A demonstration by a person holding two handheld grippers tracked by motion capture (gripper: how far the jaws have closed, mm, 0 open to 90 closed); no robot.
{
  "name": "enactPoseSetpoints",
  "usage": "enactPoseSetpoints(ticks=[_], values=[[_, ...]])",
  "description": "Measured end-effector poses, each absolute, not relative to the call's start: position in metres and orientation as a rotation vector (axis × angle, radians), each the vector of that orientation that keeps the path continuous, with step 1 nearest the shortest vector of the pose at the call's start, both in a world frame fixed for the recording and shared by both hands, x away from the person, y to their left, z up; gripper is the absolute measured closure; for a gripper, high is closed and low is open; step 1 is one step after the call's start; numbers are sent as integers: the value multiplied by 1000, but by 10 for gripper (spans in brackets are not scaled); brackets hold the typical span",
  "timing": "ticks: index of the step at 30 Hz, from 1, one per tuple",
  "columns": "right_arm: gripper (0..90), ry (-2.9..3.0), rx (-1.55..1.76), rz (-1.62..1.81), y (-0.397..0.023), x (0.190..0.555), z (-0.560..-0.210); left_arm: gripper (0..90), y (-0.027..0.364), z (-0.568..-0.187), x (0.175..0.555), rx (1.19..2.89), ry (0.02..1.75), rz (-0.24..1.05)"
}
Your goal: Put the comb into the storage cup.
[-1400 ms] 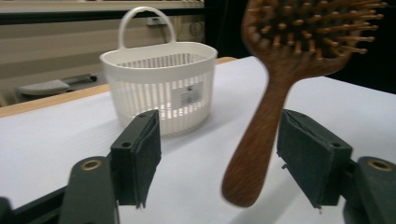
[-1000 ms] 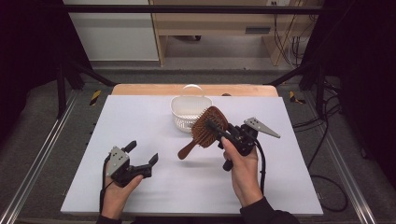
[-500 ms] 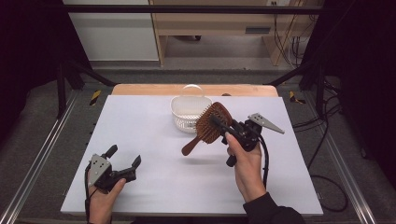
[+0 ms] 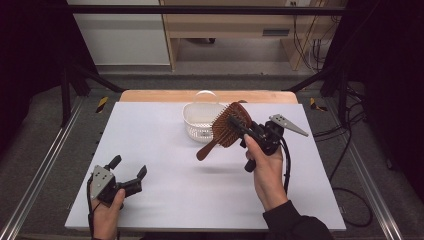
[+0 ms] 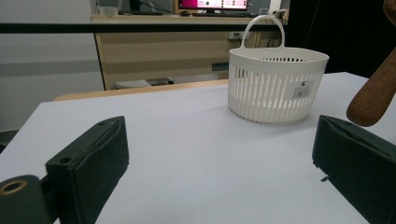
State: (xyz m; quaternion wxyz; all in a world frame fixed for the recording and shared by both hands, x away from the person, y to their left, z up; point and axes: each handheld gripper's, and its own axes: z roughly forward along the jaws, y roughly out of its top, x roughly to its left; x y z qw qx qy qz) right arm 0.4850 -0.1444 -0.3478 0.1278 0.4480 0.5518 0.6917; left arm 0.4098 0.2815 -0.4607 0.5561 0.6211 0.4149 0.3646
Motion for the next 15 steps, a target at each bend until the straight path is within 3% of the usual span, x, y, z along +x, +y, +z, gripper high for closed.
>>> enactPoseSetpoints(ticks=[15], values=[[515, 1594, 1318, 2006, -146, 492, -341, 37, 281, -461, 410, 1461, 975, 864]])
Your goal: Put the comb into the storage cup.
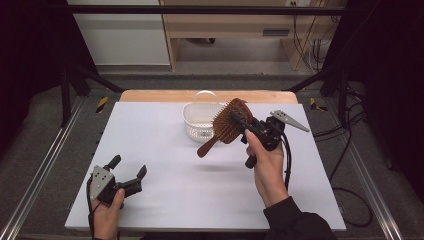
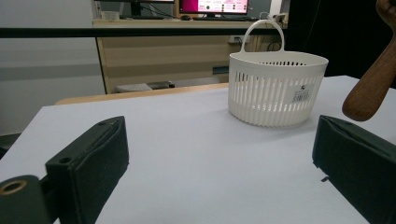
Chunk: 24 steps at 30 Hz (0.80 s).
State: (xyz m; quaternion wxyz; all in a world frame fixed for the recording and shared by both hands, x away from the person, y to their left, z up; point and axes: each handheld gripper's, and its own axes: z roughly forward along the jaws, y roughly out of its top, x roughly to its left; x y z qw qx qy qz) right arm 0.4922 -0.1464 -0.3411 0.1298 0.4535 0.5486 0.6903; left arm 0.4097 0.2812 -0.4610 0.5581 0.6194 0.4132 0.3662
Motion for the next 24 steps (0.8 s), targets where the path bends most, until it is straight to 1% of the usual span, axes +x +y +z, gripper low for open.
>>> enactPoseSetpoints(ticks=[10, 24], values=[[514, 1599, 1301, 1998, -148, 493, -328, 34, 280, -462, 410, 1464, 974, 858], [514, 1605, 1308, 1986, -144, 499, -324, 31, 280, -462, 410, 1465, 969, 851]])
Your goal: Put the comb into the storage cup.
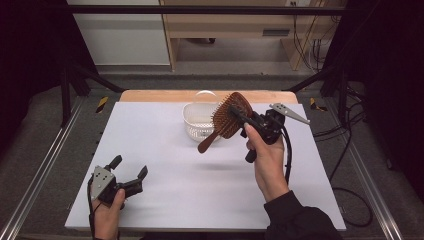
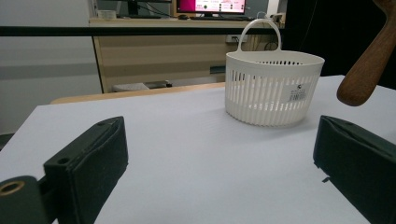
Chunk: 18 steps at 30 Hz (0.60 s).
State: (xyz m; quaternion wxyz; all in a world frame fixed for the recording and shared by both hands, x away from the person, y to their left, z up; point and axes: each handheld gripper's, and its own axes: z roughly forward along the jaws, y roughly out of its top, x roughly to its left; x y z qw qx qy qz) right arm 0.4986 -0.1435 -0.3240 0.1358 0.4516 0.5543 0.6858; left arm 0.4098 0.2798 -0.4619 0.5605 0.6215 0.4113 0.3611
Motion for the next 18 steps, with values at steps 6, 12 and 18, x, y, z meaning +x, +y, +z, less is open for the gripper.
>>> enactPoseSetpoints(ticks=[6, 12, 18], values=[[513, 1608, 1295, 1994, -139, 498, -319, 31, 280, -462, 410, 1467, 972, 844], [513, 1616, 1280, 1995, -135, 500, -314, 31, 280, -463, 410, 1465, 976, 837], [512, 1619, 1277, 1993, -132, 503, -310, 31, 280, -463, 410, 1461, 977, 834]])
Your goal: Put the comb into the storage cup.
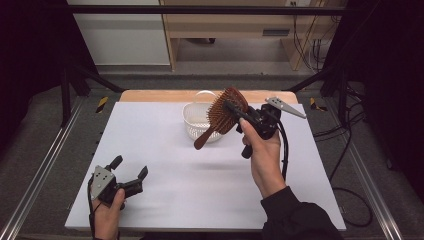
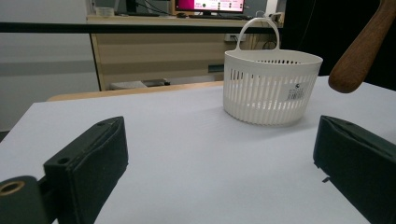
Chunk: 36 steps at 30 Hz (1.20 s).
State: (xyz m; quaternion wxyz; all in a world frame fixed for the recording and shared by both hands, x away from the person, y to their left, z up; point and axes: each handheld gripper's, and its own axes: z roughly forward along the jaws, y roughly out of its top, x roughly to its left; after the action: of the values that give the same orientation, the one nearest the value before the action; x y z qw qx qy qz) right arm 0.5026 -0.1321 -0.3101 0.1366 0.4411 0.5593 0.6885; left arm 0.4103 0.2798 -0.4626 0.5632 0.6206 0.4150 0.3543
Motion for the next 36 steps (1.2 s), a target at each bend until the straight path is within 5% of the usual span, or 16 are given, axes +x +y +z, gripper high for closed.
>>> enactPoseSetpoints(ticks=[36], values=[[512, 1556, 1224, 2033, -128, 519, -272, 18, 292, -462, 413, 1436, 1001, 834]])
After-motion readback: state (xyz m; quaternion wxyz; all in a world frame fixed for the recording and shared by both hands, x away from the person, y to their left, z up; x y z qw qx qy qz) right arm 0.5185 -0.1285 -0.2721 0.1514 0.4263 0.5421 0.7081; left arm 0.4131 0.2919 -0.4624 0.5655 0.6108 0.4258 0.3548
